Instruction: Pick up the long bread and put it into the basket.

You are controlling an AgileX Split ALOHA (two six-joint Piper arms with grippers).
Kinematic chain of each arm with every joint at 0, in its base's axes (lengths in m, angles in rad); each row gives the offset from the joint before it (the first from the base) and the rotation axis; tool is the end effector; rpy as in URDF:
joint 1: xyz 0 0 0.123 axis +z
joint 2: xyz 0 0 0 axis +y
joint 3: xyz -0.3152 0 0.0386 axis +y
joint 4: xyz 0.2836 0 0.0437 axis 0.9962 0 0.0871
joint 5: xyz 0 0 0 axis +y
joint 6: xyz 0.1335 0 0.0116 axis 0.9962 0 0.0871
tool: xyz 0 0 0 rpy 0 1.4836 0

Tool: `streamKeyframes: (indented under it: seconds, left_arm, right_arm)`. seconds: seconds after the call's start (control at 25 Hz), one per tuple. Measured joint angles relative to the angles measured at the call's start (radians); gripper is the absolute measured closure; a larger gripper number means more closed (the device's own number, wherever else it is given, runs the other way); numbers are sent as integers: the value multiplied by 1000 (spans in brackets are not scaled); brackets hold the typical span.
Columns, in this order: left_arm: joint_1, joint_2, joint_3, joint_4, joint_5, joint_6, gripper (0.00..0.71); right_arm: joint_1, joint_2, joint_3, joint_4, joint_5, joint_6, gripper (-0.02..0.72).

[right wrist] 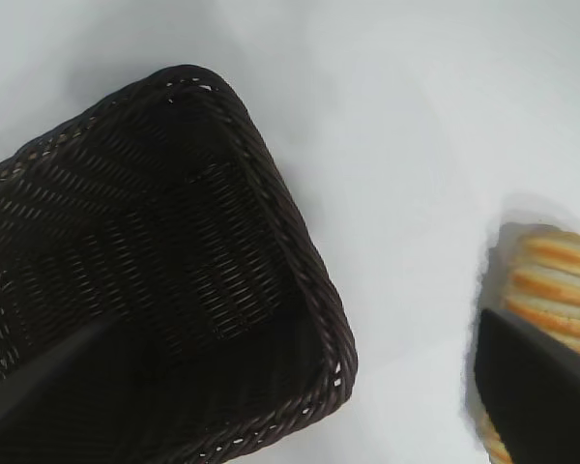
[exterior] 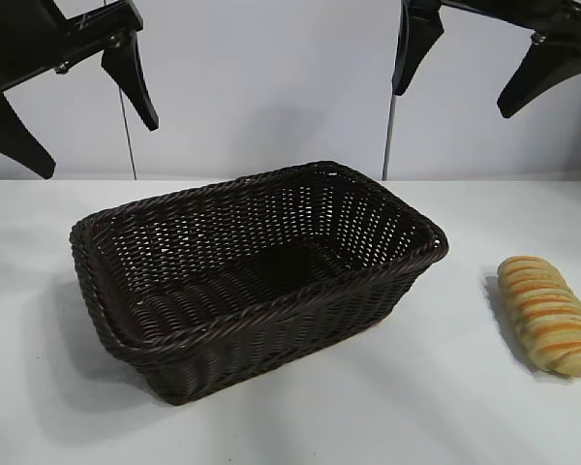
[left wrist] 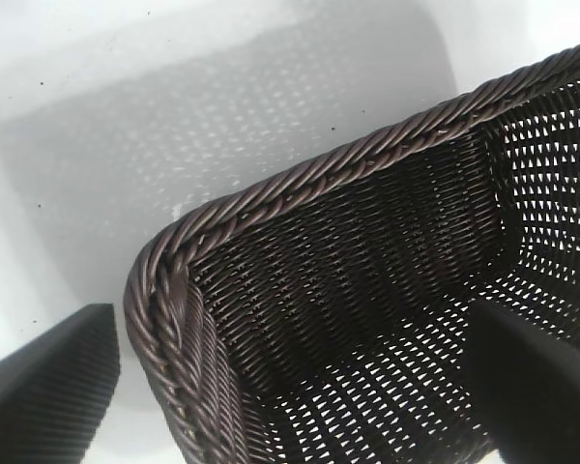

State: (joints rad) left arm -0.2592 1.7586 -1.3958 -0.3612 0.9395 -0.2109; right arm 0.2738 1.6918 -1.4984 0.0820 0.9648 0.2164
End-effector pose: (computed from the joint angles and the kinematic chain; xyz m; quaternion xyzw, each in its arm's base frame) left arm 0.4019 -0.1461 0.2467 -0.0553 0.9698 -0.1976 0.1316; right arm 0.4089 0.1242 0.3023 -0.0135 0.9681 0.0972 0.2304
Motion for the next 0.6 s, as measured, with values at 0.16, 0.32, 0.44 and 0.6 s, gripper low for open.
streamKeyframes:
  seconds: [0.16,0.32,0.44,0.6]
  left_arm:
    - [0,0,0,0,0,0,16]
    - [0,0,0,0,0,0,16]
    - [0,0,0,0,0,0,16]
    - [0,0,0,0,0,0,16]
  right_arm:
    - [0,0,0,0,0,0,8]
    - [0,0,0,0,0,0,8]
    - [0,0,0,0,-7,0,8]
    - [0,0,0,0,-12,0,8]
